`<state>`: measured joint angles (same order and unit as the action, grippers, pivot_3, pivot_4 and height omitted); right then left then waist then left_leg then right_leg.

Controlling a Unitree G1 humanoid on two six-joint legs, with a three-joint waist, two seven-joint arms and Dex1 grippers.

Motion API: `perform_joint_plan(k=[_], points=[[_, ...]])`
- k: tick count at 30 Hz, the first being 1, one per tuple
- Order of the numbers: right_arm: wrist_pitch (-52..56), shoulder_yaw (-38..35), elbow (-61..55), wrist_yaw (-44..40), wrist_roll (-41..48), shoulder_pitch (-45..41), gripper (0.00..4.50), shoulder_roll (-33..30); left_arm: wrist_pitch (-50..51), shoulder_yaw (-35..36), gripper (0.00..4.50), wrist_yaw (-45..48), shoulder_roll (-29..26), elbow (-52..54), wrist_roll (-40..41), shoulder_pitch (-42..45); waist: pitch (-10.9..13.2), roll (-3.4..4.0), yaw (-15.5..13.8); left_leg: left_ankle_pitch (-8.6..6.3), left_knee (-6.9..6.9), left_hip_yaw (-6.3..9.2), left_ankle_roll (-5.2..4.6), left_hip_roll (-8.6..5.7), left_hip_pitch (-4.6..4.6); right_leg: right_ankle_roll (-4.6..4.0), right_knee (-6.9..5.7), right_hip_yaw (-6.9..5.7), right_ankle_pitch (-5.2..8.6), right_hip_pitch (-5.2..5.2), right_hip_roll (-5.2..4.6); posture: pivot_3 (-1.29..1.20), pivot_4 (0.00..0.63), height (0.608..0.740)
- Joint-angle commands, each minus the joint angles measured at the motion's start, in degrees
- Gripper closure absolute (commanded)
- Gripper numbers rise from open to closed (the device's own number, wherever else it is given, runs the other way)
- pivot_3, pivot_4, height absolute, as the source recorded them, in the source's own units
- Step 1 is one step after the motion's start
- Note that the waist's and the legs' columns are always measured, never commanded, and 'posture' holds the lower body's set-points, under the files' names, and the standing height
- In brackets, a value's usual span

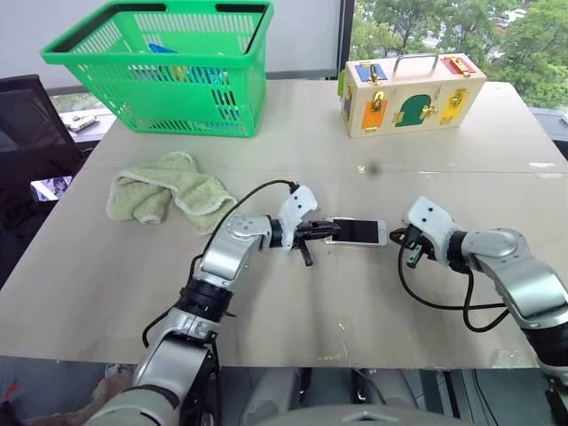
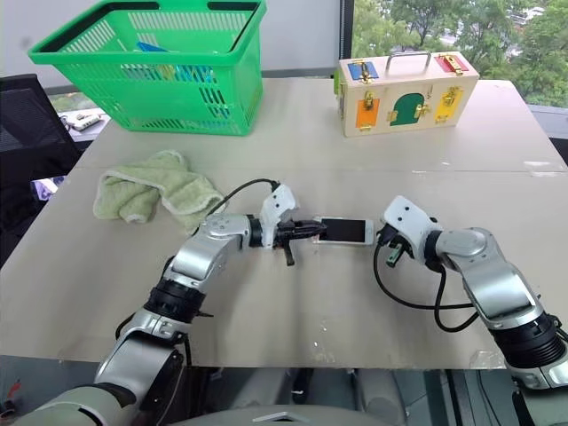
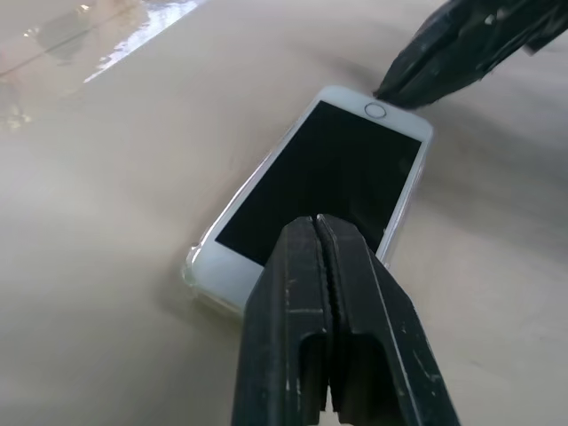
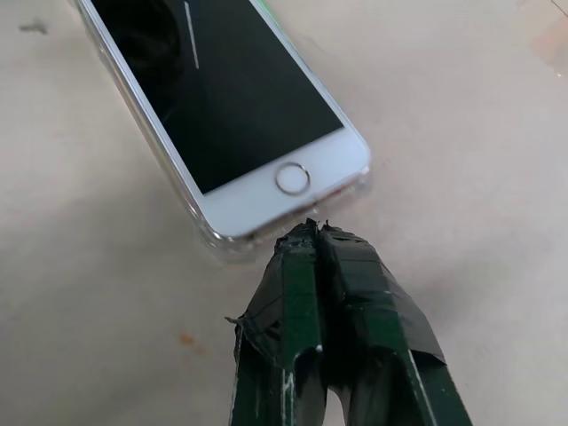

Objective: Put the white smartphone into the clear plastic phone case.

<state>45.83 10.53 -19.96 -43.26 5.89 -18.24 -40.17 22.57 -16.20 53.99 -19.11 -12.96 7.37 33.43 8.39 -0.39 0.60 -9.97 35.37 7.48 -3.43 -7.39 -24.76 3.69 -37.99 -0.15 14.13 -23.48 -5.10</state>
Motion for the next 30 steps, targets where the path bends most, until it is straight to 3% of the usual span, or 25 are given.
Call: perform_joint_plan(k=[1,9,15,18,24,30], points=[[-0.8,-0.1,-2.5,0.3,0.4,-1.0,4.46,0.4,-0.6,-0.9,4.50,-0.8,0.0,-1.1,-1.8,1.2,0.0,0.00,0.0,0.00,0.00,0.00,0.00,0.00,0.01,0.00,0.01,0.00,0.00,0.01,0.00,0.00,0.150,0.740],[-1.2,-0.4,-2.2,0.7,0.8,-1.4,4.46,1.5,-2.6,1.7,4.50,1.7,1.0,2.1,2.6,0.1,0.0,0.00,0.0,0.00,0.01,0.00,0.00,0.00,0.01,0.00,0.01,0.00,0.00,0.00,-0.01,0.00,0.150,0.740],[2.2,-8.9,-3.8,-2.6,9.7,-1.0,4.46,1.5,-3.5,-0.2,4.50,2.1,2.2,-0.3,1.7,-0.5,0.0,-0.01,-0.1,0.00,0.02,0.00,0.00,0.00,-0.01,0.00,0.02,-0.01,0.00,0.03,-0.01,0.00,0.150,0.740],[3.0,-9.9,-3.0,-2.3,11.6,-2.4,4.46,1.8,-3.6,0.0,4.50,1.9,2.2,-1.7,1.4,-0.7,0.0,-0.01,0.0,-0.01,0.01,0.01,-0.01,0.00,0.00,0.00,0.02,-0.01,0.00,0.03,0.00,0.00,0.150,0.740],[0.9,-2.3,6.4,-0.9,8.0,-8.4,4.46,4.3,-4.1,-0.1,4.50,2.0,1.8,-2.4,0.9,-1.0,0.0,0.00,0.1,0.00,0.03,0.00,-0.01,0.00,0.06,0.00,0.00,-0.01,0.00,0.03,0.00,0.00,0.150,0.740],[4.7,5.0,13.8,-3.2,5.2,-11.2,4.46,2.3,-3.9,-0.1,4.50,1.3,2.0,-1.5,0.8,-1.7,0.0,-0.01,0.0,0.15,0.06,-0.03,0.23,-0.02,0.05,0.00,0.02,0.02,-0.02,0.05,-0.04,0.00,0.150,0.740]])
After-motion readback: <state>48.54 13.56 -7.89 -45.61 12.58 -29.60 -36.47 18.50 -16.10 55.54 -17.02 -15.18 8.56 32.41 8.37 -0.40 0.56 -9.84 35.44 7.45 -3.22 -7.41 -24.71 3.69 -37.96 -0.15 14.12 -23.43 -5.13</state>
